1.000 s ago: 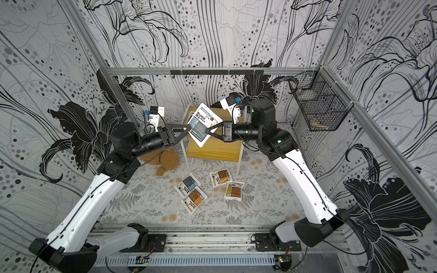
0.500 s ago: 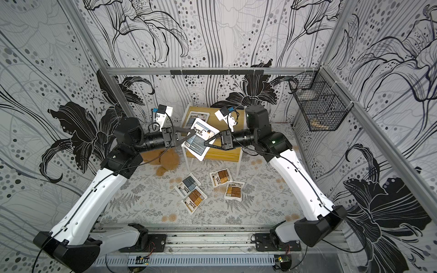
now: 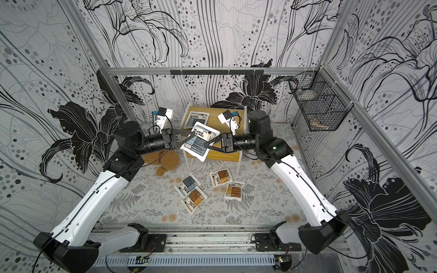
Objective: Place the bagged coffee beans on the shelf by color
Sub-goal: Pick up the bagged coffee beans at the center of the board, then place the bagged coffee beans on the shelf.
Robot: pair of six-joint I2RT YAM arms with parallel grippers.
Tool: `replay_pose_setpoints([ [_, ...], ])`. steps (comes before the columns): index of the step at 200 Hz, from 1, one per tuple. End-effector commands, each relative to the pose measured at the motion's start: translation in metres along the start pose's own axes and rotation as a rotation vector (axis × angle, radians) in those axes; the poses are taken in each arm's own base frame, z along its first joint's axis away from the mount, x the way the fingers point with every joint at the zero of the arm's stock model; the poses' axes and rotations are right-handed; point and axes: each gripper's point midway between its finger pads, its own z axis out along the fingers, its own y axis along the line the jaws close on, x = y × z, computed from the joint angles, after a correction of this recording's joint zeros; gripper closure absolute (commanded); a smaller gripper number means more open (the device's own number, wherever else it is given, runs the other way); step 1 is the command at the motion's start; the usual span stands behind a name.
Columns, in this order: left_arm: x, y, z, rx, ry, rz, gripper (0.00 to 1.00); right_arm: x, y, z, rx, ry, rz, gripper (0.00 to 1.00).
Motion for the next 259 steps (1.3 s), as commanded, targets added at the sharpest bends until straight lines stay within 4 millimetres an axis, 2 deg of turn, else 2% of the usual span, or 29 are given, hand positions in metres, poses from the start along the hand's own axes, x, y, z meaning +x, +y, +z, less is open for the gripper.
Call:
replay_pose_setpoints([
  [1, -0.022, -0.021, -0.01, 0.074, -0.141, 0.011, 0.93, -0.011, 0.014, -0.005, -0.021, -0.116, -0.027, 0.56],
  [35, -0.026, -0.018, -0.013, 0.077, -0.194, -0.014, 0.94, -0.004, 0.015, 0.004, -0.025, -0.111, -0.029, 0.57],
  [75, -0.028, -0.016, -0.016, 0.062, -0.22, -0.011, 0.94, -0.008, 0.022, 0.014, -0.043, -0.116, -0.045, 0.61],
  [88, -0.027, -0.015, -0.016, 0.057, -0.22, -0.01, 0.94, -0.009, 0.023, 0.017, -0.044, -0.116, -0.047, 0.68],
  [108, -0.027, -0.014, -0.016, 0.052, -0.219, -0.01, 0.94, -0.009, 0.022, 0.019, -0.039, -0.116, -0.043, 0.87],
  [122, -0.026, -0.013, -0.016, 0.048, -0.218, -0.009, 0.93, -0.01, 0.021, 0.018, -0.026, -0.122, -0.044, 0.95],
  [136, -0.026, -0.011, -0.016, 0.04, -0.217, -0.01, 0.89, -0.011, 0.019, 0.016, 0.001, -0.133, -0.046, 0.99],
  [153, -0.026, -0.01, -0.017, 0.02, -0.22, 0.001, 0.71, -0.015, 0.018, 0.011, 0.043, -0.154, -0.049, 1.0],
  [166, -0.027, -0.009, -0.021, -0.02, -0.223, 0.027, 0.58, -0.019, 0.011, 0.003, 0.095, -0.168, -0.03, 1.0],
  [179, -0.028, -0.005, -0.025, -0.091, -0.224, 0.061, 0.52, -0.028, 0.001, -0.008, 0.155, -0.179, -0.002, 1.0],
  [196, -0.026, 0.005, -0.034, -0.204, -0.223, 0.1, 0.5, -0.039, -0.017, -0.025, 0.255, -0.183, 0.021, 1.0],
  [215, -0.019, 0.021, -0.047, -0.324, -0.212, 0.128, 0.49, -0.058, -0.026, -0.043, 0.339, -0.183, 0.018, 1.0],
  [233, -0.005, 0.039, -0.056, -0.4, -0.179, 0.138, 0.48, -0.072, -0.035, -0.048, 0.36, -0.164, 0.026, 1.0],
  [259, 0.018, 0.058, -0.067, -0.463, -0.132, 0.136, 0.48, -0.083, -0.053, -0.045, 0.395, -0.105, 0.045, 1.0],
])
